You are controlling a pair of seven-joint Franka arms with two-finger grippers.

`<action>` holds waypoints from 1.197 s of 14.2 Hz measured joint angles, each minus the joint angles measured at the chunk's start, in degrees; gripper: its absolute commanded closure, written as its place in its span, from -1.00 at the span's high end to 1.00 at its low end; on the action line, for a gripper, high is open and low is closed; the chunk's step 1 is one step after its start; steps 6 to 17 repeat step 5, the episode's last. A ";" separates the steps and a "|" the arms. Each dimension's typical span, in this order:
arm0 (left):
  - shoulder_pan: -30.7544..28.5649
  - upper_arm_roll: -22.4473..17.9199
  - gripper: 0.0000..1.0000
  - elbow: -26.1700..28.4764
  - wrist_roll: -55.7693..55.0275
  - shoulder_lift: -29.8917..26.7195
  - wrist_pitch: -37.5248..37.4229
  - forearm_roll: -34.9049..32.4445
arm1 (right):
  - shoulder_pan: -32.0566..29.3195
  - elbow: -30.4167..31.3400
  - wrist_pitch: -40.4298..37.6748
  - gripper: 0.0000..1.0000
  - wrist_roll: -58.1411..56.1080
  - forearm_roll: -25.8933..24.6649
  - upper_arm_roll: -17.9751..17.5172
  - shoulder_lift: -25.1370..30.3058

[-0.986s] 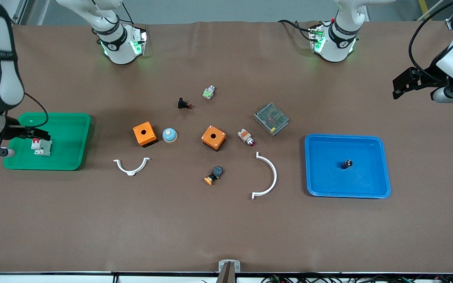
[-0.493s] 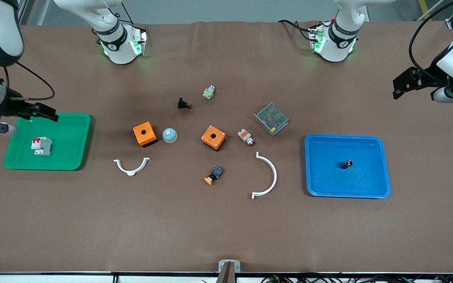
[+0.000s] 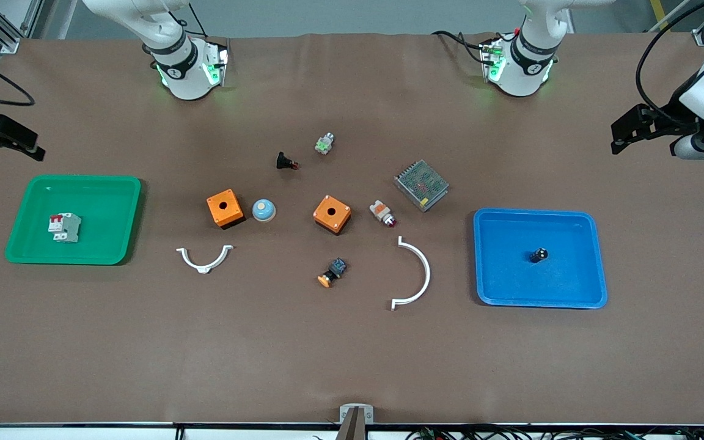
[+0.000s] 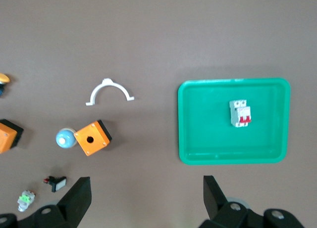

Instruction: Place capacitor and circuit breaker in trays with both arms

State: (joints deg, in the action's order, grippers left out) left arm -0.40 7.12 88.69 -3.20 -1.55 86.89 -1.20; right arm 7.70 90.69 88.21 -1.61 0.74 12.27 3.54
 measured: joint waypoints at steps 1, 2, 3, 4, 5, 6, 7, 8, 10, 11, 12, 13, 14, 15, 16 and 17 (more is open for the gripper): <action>0.00 0.01 1.00 0.00 0.00 0.00 0.00 0.00 | 0.00 -1.36 -0.20 1.00 0.00 -0.01 0.07 -0.07; 0.00 0.00 1.00 0.00 0.00 0.00 0.00 0.00 | -0.01 -2.19 -0.26 1.00 0.00 -0.02 0.22 -0.25; 0.00 0.01 1.00 0.00 0.00 0.00 0.00 0.00 | -0.02 -2.76 -0.24 1.00 0.00 -0.02 0.41 -0.58; 0.00 0.01 1.00 0.00 0.00 0.00 0.00 0.00 | -0.06 -3.16 -0.16 1.00 0.00 -0.01 0.59 -1.02; 0.00 0.01 1.00 0.00 0.00 0.00 0.00 0.00 | -0.08 -3.38 -0.06 1.00 0.00 -0.01 0.71 -1.38; 0.00 0.01 1.00 0.00 0.00 0.00 0.00 0.00 | -0.08 -3.38 -0.06 1.00 0.00 -0.01 0.71 -1.38; 0.00 0.01 1.00 0.00 0.00 0.00 0.00 0.00 | -0.08 -3.38 -0.06 1.00 0.00 -0.01 0.71 -1.38; 0.00 0.01 1.00 0.00 0.00 0.00 0.00 0.00 | -0.08 -3.38 -0.06 1.00 0.00 -0.01 0.71 -1.38; 0.00 0.01 1.00 0.00 0.00 0.00 0.00 0.00 | -0.08 -3.38 -0.06 1.00 0.00 -0.01 0.71 -1.38; 0.00 0.01 1.00 0.00 0.00 0.00 0.00 0.00 | -0.08 -3.38 -0.06 1.00 0.00 -0.01 0.71 -1.38; 0.00 0.01 1.00 0.00 0.00 0.00 0.00 0.00 | -0.08 -3.38 -0.06 1.00 0.00 -0.01 0.71 -1.38; 0.00 0.01 1.00 0.00 0.00 0.00 0.00 0.00 | -0.08 -3.38 -0.06 1.00 0.00 -0.01 0.71 -1.38; 0.00 0.01 1.00 0.00 0.00 0.00 0.00 0.00 | -0.08 -3.38 -0.06 1.00 0.00 -0.01 0.71 -1.38; 0.00 0.01 1.00 0.00 0.00 0.00 0.00 0.00 | -0.08 -3.38 -0.06 1.00 0.00 -0.01 0.71 -1.38; 0.00 0.01 1.00 0.00 0.00 0.00 0.00 0.00 | -0.08 -3.38 -0.06 1.00 0.00 -0.01 0.71 -1.38; 0.00 0.01 1.00 0.00 0.00 0.00 0.00 0.00 | -0.08 -3.38 -0.06 1.00 0.00 -0.01 0.71 -1.38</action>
